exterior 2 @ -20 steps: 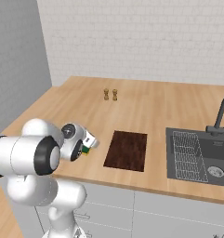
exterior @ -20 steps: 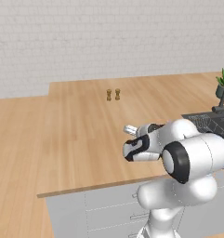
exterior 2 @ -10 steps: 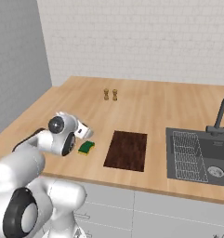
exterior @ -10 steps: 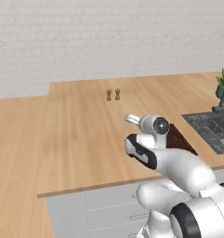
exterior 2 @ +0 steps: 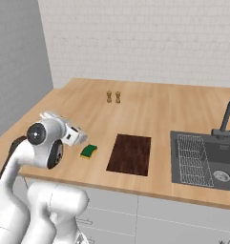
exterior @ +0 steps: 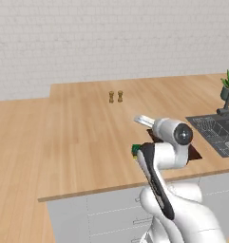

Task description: Pick up the sponge from the counter and clean the cutting board by briefly scrubbing or pressing down on the cutting board. Once finished, release the sponge.

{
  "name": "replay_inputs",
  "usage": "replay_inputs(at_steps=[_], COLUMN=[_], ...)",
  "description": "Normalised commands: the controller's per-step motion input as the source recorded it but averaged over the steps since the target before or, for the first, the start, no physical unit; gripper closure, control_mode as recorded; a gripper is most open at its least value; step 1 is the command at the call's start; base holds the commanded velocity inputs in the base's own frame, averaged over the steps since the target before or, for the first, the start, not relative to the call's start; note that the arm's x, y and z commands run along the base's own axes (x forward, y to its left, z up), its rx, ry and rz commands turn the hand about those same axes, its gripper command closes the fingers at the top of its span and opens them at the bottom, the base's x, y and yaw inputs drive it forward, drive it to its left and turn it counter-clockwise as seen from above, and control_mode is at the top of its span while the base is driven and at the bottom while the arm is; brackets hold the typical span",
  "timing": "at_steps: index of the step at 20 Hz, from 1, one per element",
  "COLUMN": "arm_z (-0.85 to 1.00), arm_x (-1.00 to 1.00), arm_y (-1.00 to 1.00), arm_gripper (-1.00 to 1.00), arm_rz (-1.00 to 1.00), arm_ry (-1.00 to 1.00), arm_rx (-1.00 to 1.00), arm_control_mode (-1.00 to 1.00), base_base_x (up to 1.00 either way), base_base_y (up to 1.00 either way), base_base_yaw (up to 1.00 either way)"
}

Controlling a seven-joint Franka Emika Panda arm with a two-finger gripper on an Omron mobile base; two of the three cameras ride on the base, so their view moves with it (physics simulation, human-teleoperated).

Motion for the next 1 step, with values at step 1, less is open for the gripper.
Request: replay_inputs(at_steps=[1], arm_z=[0.54], arm_x=[-1.00], arm_y=[0.00], arm_gripper=[-1.00], arm_rz=[0.01], arm_ry=[-0.02], arm_rx=[0.00], arm_control_mode=[-1.00], base_base_x=[0.00], base_base_y=[0.00], base_base_yaw=[0.00])
